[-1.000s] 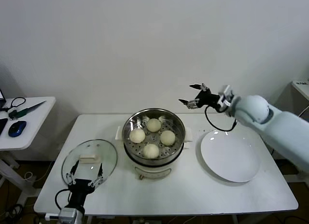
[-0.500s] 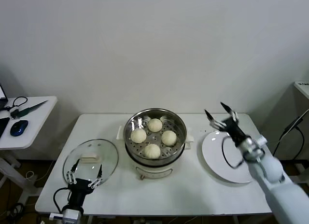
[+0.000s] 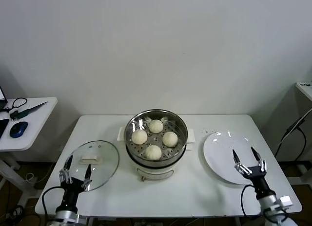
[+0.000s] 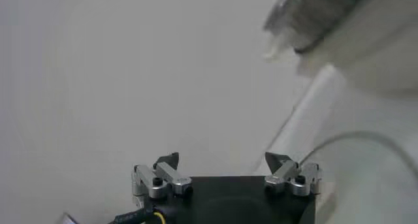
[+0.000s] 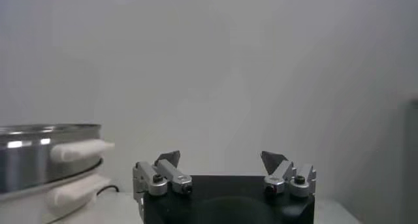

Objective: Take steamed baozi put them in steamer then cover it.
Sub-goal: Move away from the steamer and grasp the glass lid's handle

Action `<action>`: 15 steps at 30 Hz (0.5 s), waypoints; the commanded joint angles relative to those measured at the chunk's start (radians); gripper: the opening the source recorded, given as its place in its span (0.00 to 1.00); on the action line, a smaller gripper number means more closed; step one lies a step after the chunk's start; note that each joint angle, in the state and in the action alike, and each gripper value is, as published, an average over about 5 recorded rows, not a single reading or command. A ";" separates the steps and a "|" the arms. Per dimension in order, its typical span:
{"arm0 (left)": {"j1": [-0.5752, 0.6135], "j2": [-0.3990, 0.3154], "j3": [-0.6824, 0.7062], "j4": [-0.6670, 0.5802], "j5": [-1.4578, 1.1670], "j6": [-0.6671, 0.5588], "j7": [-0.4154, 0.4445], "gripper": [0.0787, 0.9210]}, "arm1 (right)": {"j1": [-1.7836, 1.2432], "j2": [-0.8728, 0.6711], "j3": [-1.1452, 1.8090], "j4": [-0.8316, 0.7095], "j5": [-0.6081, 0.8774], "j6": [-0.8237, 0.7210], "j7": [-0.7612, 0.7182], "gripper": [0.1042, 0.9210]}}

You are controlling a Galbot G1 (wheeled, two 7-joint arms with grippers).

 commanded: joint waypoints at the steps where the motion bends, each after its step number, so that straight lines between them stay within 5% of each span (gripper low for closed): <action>1: -0.020 0.036 -0.007 0.107 0.426 0.006 -0.140 0.88 | -0.133 0.133 0.048 0.006 -0.035 0.055 -0.005 0.88; 15: -0.254 0.027 0.038 0.466 0.561 0.023 -0.197 0.88 | -0.186 0.164 0.062 0.019 -0.027 0.086 -0.008 0.88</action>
